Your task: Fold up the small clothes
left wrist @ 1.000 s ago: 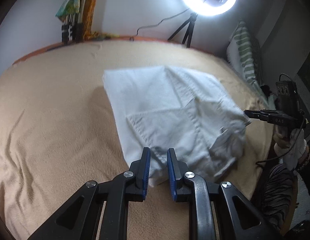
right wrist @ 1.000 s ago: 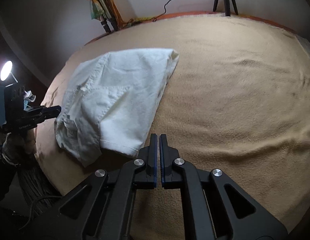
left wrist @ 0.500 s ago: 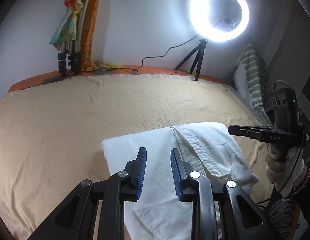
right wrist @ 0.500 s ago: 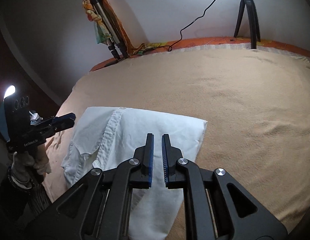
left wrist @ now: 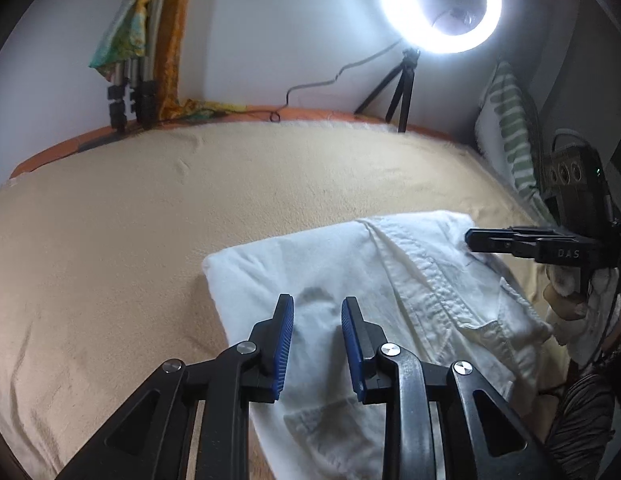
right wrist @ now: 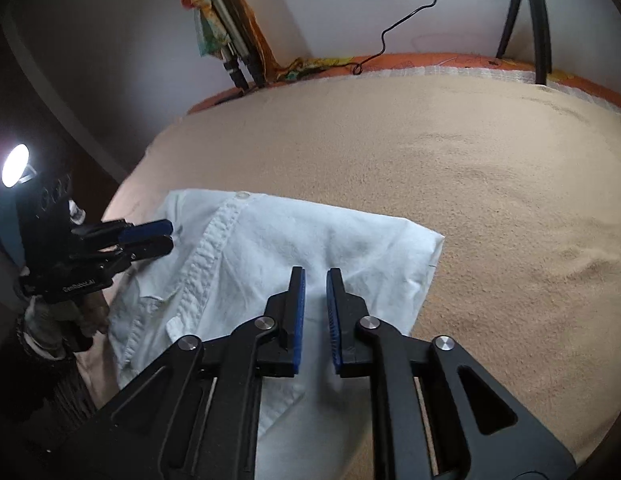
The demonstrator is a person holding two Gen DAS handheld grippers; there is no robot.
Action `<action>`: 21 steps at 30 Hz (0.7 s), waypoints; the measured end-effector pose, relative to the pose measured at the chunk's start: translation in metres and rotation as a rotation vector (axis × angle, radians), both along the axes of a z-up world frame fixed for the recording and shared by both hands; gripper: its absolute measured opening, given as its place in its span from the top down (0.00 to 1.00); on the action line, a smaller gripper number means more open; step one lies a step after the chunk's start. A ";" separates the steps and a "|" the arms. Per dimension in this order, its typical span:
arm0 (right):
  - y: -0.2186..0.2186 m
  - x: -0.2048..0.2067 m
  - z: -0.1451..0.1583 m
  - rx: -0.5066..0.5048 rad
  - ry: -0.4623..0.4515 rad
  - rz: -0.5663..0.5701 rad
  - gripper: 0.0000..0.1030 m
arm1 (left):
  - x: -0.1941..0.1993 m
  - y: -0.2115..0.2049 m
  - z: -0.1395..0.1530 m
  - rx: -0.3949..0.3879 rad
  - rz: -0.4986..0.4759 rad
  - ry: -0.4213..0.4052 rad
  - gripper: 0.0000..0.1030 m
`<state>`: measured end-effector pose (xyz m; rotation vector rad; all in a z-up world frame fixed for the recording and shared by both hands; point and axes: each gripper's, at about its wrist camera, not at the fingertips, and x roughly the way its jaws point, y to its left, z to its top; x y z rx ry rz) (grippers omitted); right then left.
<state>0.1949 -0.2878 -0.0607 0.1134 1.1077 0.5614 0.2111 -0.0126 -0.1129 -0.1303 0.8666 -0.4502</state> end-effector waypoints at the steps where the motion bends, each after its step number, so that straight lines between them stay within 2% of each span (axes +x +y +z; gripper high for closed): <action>1: -0.013 0.000 0.002 0.027 -0.005 -0.046 0.64 | -0.004 0.004 0.002 -0.009 0.009 -0.004 0.76; 6: -0.062 0.018 -0.018 0.197 0.112 -0.214 0.62 | -0.012 0.024 0.005 -0.115 0.057 0.022 0.72; 12: -0.074 0.046 -0.045 0.405 0.203 -0.264 0.63 | -0.016 0.032 0.006 -0.174 0.080 0.038 0.72; 14: -0.073 0.056 -0.051 0.463 0.220 -0.265 0.67 | -0.016 0.032 0.003 -0.166 0.080 0.044 0.72; 16: -0.070 0.059 -0.052 0.471 0.220 -0.260 0.71 | -0.016 0.031 0.001 -0.155 0.082 0.048 0.72; 18: -0.065 0.061 -0.052 0.439 0.205 -0.260 0.81 | -0.015 0.032 0.001 -0.155 0.084 0.049 0.72; 21: -0.063 0.061 -0.045 0.324 0.130 -0.278 0.90 | -0.016 0.033 0.001 -0.140 0.093 0.041 0.72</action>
